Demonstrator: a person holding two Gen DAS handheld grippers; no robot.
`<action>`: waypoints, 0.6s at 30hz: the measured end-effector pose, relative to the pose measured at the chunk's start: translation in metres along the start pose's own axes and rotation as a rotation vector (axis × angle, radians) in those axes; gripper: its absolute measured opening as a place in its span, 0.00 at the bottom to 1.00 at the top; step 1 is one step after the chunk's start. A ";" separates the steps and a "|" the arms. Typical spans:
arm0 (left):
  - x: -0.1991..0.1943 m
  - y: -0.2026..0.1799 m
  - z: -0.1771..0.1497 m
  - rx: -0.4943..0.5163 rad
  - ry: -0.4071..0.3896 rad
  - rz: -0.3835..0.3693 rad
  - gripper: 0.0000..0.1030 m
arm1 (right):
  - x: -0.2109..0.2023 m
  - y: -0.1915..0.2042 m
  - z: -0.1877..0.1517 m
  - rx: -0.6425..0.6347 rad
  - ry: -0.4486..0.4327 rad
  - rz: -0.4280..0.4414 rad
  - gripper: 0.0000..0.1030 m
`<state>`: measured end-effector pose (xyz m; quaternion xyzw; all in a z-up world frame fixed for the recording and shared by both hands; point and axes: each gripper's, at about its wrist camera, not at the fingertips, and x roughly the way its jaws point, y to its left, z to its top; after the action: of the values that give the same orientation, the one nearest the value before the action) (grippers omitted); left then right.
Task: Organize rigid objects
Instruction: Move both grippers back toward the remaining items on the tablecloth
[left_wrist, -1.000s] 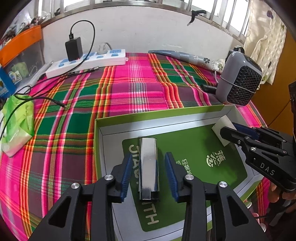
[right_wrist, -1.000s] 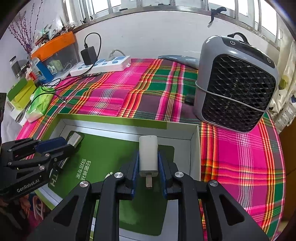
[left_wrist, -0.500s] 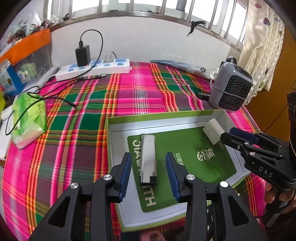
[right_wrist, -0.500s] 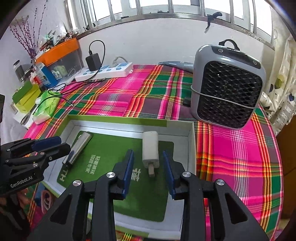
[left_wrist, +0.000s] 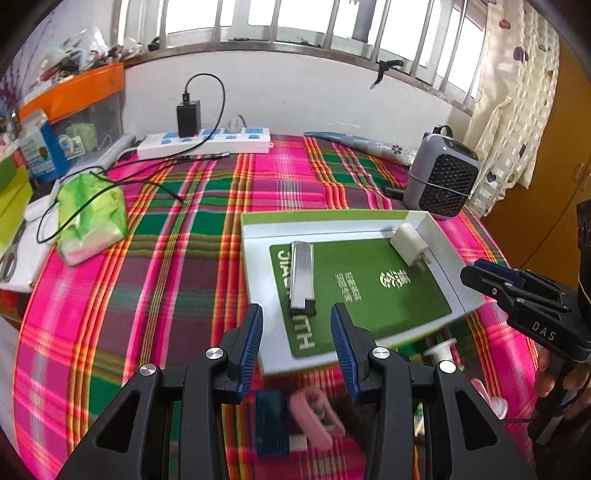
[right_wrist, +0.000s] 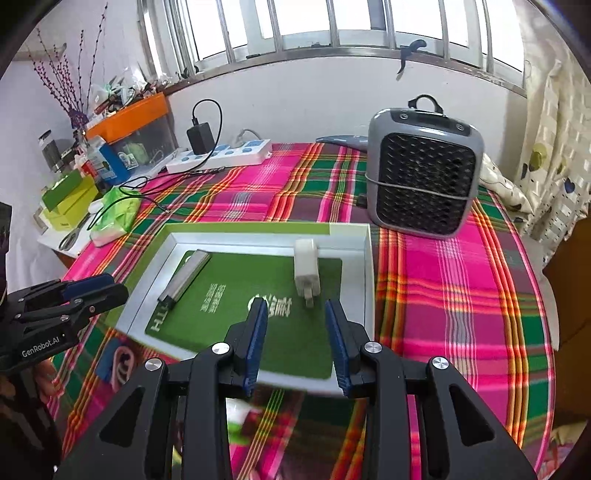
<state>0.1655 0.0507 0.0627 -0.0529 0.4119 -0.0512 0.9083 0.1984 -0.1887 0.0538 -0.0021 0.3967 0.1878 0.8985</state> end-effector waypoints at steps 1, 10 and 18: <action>-0.002 0.001 -0.002 -0.004 -0.001 0.002 0.36 | -0.003 0.000 -0.003 0.002 -0.003 -0.001 0.33; -0.027 0.012 -0.034 -0.027 -0.022 0.017 0.36 | -0.038 -0.002 -0.037 0.004 -0.034 0.017 0.33; -0.035 0.021 -0.058 -0.062 -0.003 0.009 0.36 | -0.053 0.003 -0.064 0.012 -0.033 0.034 0.33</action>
<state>0.0995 0.0737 0.0480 -0.0794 0.4122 -0.0344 0.9070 0.1197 -0.2138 0.0484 0.0131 0.3828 0.2007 0.9017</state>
